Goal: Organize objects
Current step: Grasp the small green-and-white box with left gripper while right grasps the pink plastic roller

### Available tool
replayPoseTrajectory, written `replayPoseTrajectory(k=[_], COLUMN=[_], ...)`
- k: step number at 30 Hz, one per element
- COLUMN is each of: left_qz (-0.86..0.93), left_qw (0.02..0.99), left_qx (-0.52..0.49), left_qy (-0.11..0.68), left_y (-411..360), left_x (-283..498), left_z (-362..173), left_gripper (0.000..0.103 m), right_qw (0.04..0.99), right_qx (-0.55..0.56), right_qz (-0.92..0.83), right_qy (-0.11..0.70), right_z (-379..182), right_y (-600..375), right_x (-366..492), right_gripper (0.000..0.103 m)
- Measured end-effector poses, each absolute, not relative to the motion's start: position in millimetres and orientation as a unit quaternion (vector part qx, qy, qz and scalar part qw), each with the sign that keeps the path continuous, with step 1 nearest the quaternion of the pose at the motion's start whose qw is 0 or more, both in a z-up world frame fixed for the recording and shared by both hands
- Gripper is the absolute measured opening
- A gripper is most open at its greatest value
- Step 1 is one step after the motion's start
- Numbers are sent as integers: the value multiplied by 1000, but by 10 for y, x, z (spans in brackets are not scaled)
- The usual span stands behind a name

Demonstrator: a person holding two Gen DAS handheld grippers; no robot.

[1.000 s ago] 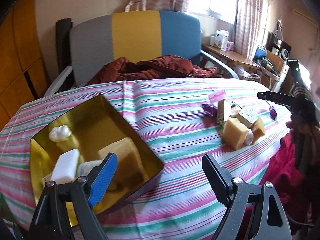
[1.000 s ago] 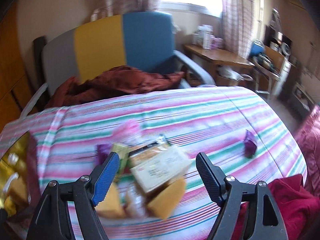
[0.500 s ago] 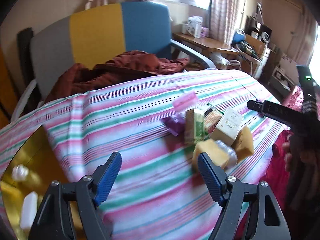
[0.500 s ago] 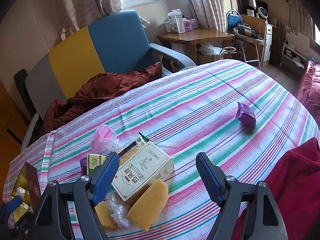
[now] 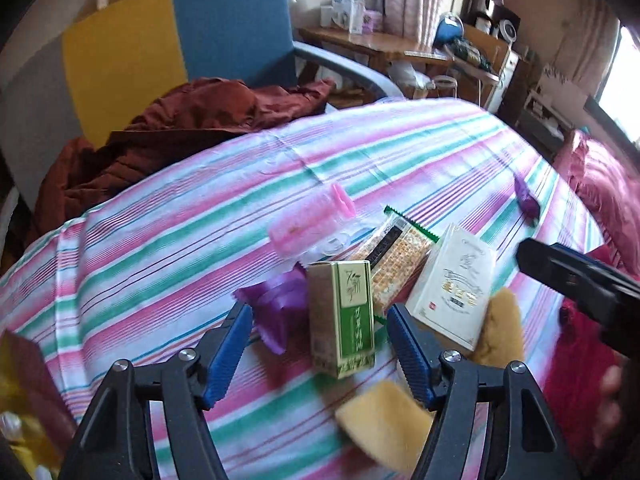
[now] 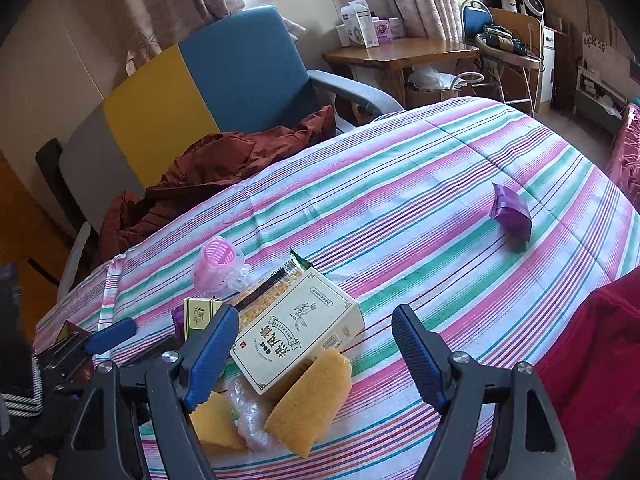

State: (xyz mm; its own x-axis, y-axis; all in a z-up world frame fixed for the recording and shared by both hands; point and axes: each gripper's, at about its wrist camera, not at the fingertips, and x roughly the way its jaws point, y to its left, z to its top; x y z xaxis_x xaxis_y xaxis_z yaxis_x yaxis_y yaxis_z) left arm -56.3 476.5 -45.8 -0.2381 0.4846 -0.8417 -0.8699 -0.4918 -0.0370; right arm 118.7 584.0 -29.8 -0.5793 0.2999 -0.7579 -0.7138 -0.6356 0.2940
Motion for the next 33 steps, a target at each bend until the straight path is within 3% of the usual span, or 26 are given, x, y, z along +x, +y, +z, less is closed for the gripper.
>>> replayPoseTrajectory(k=[3,5,13,19,29,31,33], left_qz=[743,733,746,761,767,767,766], left_qw=[452,462,473,461,445,444,443], left_qx=[-431,-436,-434,-440,-454,-457,-459], left_qy=[240,245,177,120,85,81,76], left_y=[4921,4999,4611,4196,3711,3633,3563], left_x=[-577,-585,-682,-826,-819,-801,-774], left_z=[-576,-656,-494,-314,-270,-276,-278], left_gripper=[69,42,41,41,41,41,41], right_qw=[301,301,276,212,167,165,165], right_qx=[-347,-351,-355,-386,-454,-457,-453], right_qz=[834,833,846,867,845,842,845], right_qy=[307,305,286,235,227,234,234], right_z=[-316,-330,-265,-192,-727,-793,-762], right_y=[5861,5858,5773,5708,5808,5827,5816], right_x=[1183,1173,1058,503,-457,-501,-477], right_gripper=[80,80,80,80,80,58,55])
